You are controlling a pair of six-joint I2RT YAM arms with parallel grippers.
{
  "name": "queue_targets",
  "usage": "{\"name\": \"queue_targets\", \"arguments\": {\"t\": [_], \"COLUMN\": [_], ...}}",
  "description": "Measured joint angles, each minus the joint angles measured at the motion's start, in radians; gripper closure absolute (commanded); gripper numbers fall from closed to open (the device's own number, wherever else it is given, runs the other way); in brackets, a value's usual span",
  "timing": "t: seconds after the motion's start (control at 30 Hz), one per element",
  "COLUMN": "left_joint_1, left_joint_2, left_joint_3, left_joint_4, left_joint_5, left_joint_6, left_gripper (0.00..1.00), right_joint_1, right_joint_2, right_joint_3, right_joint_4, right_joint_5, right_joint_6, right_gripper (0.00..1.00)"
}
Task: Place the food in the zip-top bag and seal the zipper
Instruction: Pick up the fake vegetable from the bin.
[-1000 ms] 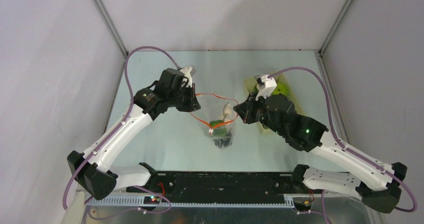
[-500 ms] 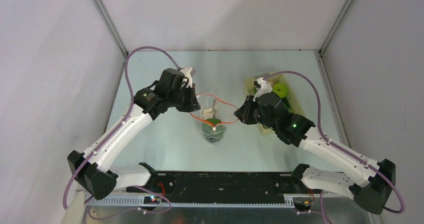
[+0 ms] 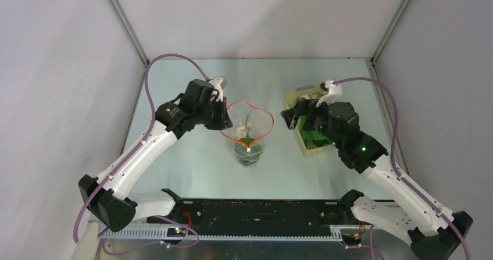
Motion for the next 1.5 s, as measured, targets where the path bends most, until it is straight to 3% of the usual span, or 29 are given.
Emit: {"name": "queue_targets", "arguments": {"t": [0.2,0.37,0.67,1.0,1.5], "left_joint_1": [0.027,0.035,0.039,0.04,0.042], "left_joint_2": [0.0,0.0,0.0,0.0,0.0], "left_joint_3": [0.0,0.0,0.0,0.0,0.0], "left_joint_4": [0.0,0.0,0.0,0.0,0.0], "left_joint_5": [0.005,0.005,0.011,0.01,0.01], "left_joint_6": [0.0,0.0,0.0,0.001,0.001], "left_gripper": [1.0,1.0,1.0,1.0,1.0], "right_joint_1": [-0.253,-0.367,-0.396,-0.399,-0.401], "right_joint_2": [0.141,0.291,0.527,0.59,0.741], "right_joint_3": [-0.004,-0.021,-0.008,0.056,0.068], "right_joint_4": [-0.009,-0.021,-0.032,0.031,-0.006], "right_joint_5": [0.023,-0.07,-0.131,-0.11,-0.038], "right_joint_6": [-0.127,-0.316,-0.542,-0.557,-0.579], "right_gripper": [0.01,0.01,0.04,0.05,0.08]}}
